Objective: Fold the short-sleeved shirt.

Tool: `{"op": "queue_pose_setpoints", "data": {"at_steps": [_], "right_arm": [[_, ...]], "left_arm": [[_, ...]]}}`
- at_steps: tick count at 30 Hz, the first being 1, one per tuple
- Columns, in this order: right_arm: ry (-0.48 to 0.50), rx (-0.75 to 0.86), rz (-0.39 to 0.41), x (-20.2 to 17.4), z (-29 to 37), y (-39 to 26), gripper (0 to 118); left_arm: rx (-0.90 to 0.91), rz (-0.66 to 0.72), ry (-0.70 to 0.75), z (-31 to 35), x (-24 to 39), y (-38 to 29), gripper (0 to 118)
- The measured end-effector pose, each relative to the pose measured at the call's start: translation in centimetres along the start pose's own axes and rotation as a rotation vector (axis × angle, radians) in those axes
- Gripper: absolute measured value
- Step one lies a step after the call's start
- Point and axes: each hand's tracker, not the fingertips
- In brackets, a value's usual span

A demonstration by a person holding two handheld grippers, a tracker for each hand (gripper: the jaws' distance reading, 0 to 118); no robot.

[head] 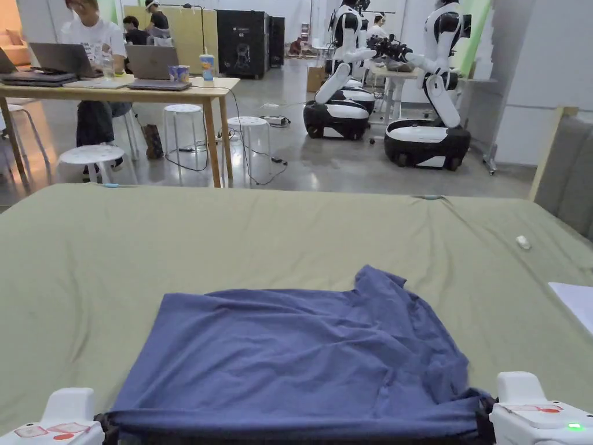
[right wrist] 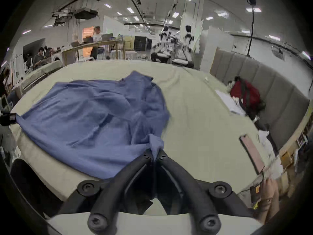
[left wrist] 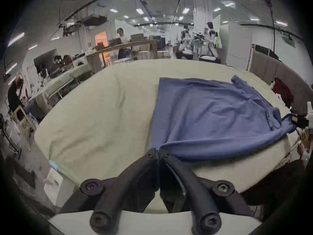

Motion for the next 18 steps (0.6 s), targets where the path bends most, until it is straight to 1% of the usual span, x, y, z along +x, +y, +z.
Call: {"op": "queue_pose_setpoints", "data": {"at_steps": [1, 2, 3, 4, 5, 6, 7, 8, 11, 12, 13, 14, 15, 16, 17, 18], "right_arm": [[0.014, 0.001, -0.011, 0.1, 0.3, 0.2, 8], [0.026, 0.005, -0.017, 0.0, 0.7, 0.5, 26], [0.011, 0.001, -0.016, -0.2, 1.8, 1.3, 61], [-0.024, 0.002, -0.028, -0.6, 2.4, 1.9, 103], [-0.04, 0.039, -0.061, -1.3, 3.2, 2.6, 118], [0.001, 0.091, -0.072, -2.1, 4.1, 3.3, 118], [0.036, 0.136, -0.086, -3.0, 5.0, 3.9, 117], [0.062, 0.149, -0.083, -4.3, 5.6, 4.6, 117], [0.091, 0.204, -0.012, -7.8, 6.4, 5.4, 115], [0.107, 0.219, 0.008, -8.7, 6.8, 5.4, 109], [0.116, 0.227, 0.0, -9.3, 7.1, 5.3, 85], [0.143, 0.232, -0.017, -9.7, 7.3, 5.2, 85], [0.167, 0.237, -0.036, -10.1, 7.2, 5.0, 76], [0.164, 0.238, -0.037, -10.5, 7.2, 4.9, 42], [0.159, 0.245, -0.033, -11.0, 7.3, 4.6, 9], [0.149, 0.252, -0.021, -11.3, 7.6, 4.4, 0]], "left_arm": [[0.007, -0.006, -0.001, -0.3, -0.2, 0.2, 13], [0.04, -0.033, 0.001, 0.3, 0.2, 0.4, 35], [0.072, -0.066, 0.011, 1.1, 0.9, 0.7, 69], [0.098, -0.084, 0.002, 1.7, 1.7, 1.1, 108], [0.116, -0.094, -0.006, 2.0, 2.5, 1.8, 118], [0.145, -0.102, -0.015, 2.4, 3.7, 2.4, 116], [0.2, -0.114, -0.05, 3.1, 5.0, 3.0, 116], [0.204, -0.129, -0.072, 3.2, 6.3, 3.7, 116], [0.224, -0.137, -0.165, 3.3, 9.6, 4.5, 115], [0.213, -0.138, -0.191, 3.1, 10.2, 4.5, 113], [0.203, -0.137, -0.201, 3.0, 10.7, 4.3, 107], [0.204, -0.138, -0.197, 3.1, 11.1, 4.2, 107], [0.205, -0.141, -0.2, 3.3, 11.3, 4.0, 103], [0.204, -0.144, -0.207, 3.4, 11.3, 3.8, 84], [0.193, -0.148, -0.217, 3.5, 11.1, 3.5, 53], [0.18, -0.155, -0.219, 3.5, 10.8, 3.3, 13]]}}
